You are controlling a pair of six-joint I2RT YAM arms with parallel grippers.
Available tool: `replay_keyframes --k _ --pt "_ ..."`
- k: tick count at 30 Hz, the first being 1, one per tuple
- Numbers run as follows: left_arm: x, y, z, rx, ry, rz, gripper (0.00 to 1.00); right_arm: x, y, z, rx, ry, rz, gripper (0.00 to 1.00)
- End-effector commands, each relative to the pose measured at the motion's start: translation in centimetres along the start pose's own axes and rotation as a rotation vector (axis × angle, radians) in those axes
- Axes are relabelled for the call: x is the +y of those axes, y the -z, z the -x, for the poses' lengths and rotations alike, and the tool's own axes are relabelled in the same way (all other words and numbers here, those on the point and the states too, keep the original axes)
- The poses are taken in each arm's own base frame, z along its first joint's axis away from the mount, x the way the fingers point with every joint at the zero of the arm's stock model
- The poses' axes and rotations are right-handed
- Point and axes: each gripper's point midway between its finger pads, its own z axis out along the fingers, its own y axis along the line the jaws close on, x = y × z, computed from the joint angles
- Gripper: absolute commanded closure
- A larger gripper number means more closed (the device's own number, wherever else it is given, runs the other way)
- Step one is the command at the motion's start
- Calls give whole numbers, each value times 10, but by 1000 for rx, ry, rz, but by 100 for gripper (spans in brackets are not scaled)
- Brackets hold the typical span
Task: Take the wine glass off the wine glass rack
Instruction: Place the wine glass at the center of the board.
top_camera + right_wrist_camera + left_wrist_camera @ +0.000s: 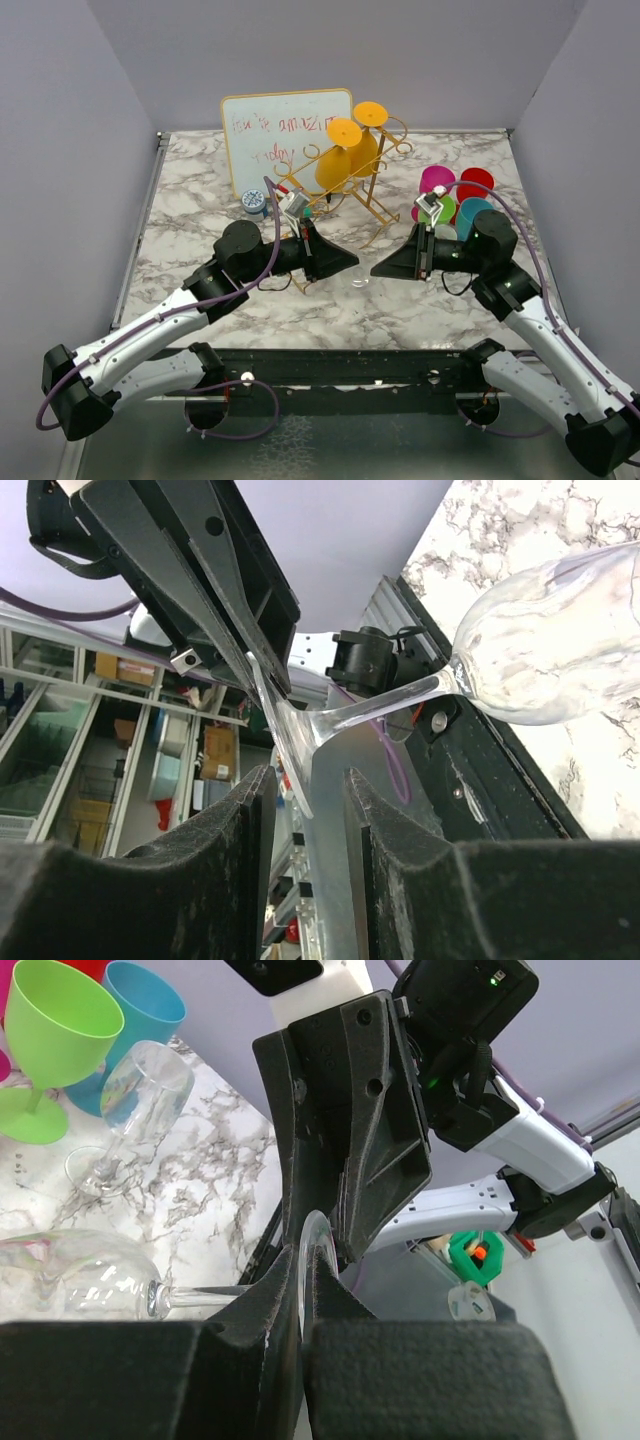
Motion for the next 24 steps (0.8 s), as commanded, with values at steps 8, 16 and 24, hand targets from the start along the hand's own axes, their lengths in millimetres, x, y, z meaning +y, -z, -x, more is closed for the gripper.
replay_keyframes --k 8,16,24 --pt "-8 -2 9 -50 -21 -37 100 16 -3 -4 28 30 77 86" --pt "-9 5 -3 19 -35 -31 72 10 -1 5 -21 61 -16 99" --pt "-13 15 -23 141 -48 -40 60 9 -3 6 -37 51 0 99"
